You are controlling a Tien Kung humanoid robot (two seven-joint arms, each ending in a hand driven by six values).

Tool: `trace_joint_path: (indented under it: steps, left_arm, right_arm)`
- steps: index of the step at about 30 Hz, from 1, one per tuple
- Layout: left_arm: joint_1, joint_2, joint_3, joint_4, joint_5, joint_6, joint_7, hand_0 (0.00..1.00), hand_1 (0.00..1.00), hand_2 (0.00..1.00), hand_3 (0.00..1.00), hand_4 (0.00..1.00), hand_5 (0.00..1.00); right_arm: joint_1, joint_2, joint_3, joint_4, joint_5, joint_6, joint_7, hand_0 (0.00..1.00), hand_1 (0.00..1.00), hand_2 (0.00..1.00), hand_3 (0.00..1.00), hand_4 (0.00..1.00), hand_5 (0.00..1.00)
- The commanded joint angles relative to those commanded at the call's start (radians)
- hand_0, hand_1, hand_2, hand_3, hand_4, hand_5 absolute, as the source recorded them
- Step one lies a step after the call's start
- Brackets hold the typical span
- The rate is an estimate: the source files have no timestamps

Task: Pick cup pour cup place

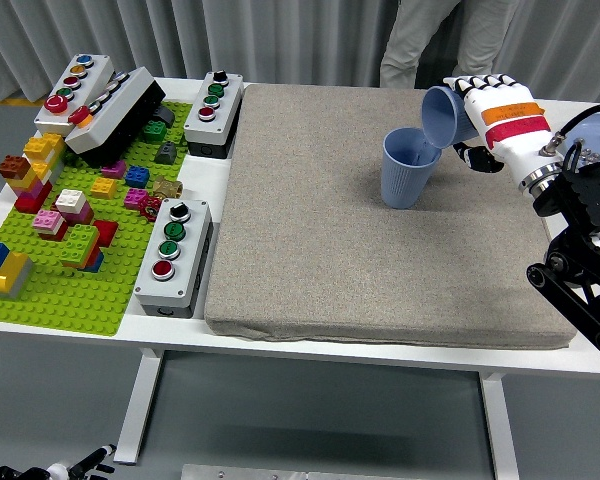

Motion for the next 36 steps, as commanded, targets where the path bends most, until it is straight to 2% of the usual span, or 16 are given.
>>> trace_joint_path:
  steps: [10, 17, 30, 36]
  left_arm:
    - [0.0, 0.0, 0.0, 0.0, 0.0, 0.0, 0.0, 0.833, 0.842, 0.873, 0.799, 0.642, 0.998]
    - [0.004, 0.001, 0.001, 0.0, 0.0, -0.001, 0.001, 0.834, 0.842, 0.873, 0.799, 0.642, 0.998]
    - [0.007, 0.002, 0.004, 0.0, -0.003, 0.0, 0.001, 0.833, 0.842, 0.873, 0.799, 0.642, 0.998]
    - [0.007, 0.0, 0.005, 0.0, -0.005, 0.0, 0.0, 0.833, 0.842, 0.873, 0.799, 0.642, 0.998]
  right_arm:
    - [0.017, -0.016, -0.035, 0.011, -0.059, 0.029, -0.029, 0.826, 0.67, 0.542, 0.557, 0.582, 0.002]
    - [0.021, -0.011, -0.045, 0.008, -0.074, 0.042, -0.042, 0.825, 0.667, 0.542, 0.551, 0.578, 0.002]
    - [0.018, -0.008, -0.041, 0.011, -0.048, 0.04, -0.041, 0.825, 0.669, 0.54, 0.552, 0.59, 0.002]
    - [0.016, -0.004, 0.009, 0.017, 0.012, 0.046, -0.028, 0.824, 0.669, 0.539, 0.552, 0.599, 0.002]
